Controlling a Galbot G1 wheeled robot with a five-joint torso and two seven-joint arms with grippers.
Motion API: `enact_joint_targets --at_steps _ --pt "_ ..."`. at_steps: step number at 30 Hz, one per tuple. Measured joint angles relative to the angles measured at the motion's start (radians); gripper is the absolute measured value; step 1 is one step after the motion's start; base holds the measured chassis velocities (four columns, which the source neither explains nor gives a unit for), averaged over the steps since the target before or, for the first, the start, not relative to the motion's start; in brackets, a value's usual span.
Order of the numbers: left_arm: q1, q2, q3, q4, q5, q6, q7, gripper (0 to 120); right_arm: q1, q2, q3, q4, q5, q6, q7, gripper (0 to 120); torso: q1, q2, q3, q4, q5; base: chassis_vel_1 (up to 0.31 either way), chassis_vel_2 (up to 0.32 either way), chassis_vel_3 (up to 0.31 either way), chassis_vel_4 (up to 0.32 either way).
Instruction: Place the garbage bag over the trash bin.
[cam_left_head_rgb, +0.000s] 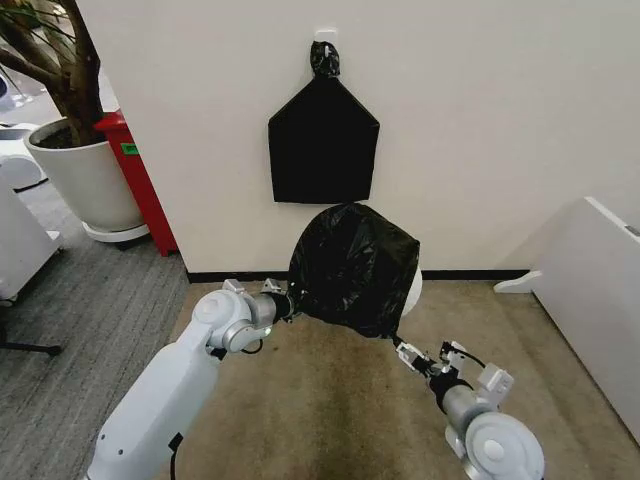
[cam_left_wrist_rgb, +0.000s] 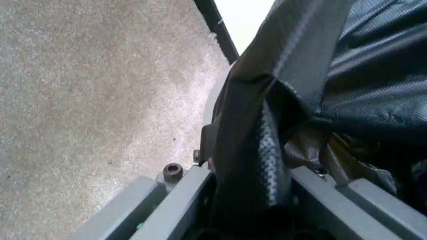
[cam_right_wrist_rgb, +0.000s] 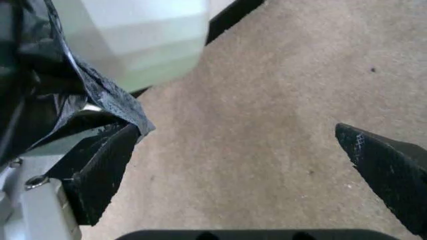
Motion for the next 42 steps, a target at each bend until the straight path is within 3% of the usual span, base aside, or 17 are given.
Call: enact_joint_targets --at_steps 7,20,28,32,35,40,41,42 --pt "0.005 -0.003 0.0 -0.016 -0.004 -0.004 -0.008 0 -0.046 0.008 0.004 0.028 -0.055 0.0 -0.028 100 0.0 0.0 0.0 -0.0001 -0.0003 0.0 0.0 0.0 0.0" --pt "0.054 0.034 -0.005 -0.084 -0.032 0.009 -0.025 0 -0.019 0.022 0.027 -0.102 -0.115 0.051 -0.069 100 0.0 0.0 0.0 0.0002 -0.0001 0.0 0.0 0.0 0.0" --pt "0.054 0.037 0.001 -0.09 -0.021 0.016 -0.029 0 -0.086 0.036 0.008 0.009 -0.136 0.06 -0.065 100 0.0 0.0 0.0 0.0001 -0.0003 0.0 0.0 0.0 0.0" --pt "0.048 0.042 0.003 -0.077 0.012 0.033 -0.012 0 -0.155 0.024 0.004 0.063 -0.213 0.086 -0.141 100 0.0 0.0 0.0 -0.0001 -0.0003 0.0 0.0 0.0 0.0" --pt "0.047 0.045 0.009 -0.069 0.053 0.039 -0.001 0 -0.176 0.022 0.004 0.092 -0.235 0.099 -0.15 100 0.0 0.0 0.0 0.0 0.0 0.0 0.0 0.0 0.0" --pt "0.059 0.07 0.057 -0.082 0.38 0.053 0.067 0 -0.203 -0.011 0.039 0.299 -0.297 0.098 -0.096 100 0.0 0.0 0.0 -0.0001 -0.0006 0.0 0.0 0.0 0.0" --pt "0.059 0.07 0.057 -0.082 0.38 0.053 0.067 0 -0.203 -0.011 0.039 0.299 -0.297 0.098 -0.096 100 0.0 0.0 0.0 -0.0001 -0.0006 0.0 0.0 0.0 0.0" --pt "0.063 0.074 0.063 -0.089 0.46 0.053 0.08 0 -0.185 -0.035 0.047 0.342 -0.29 0.084 -0.062 100 0.0 0.0 0.0 -0.0002 -0.0005 0.0 0.0 0.0 0.0"
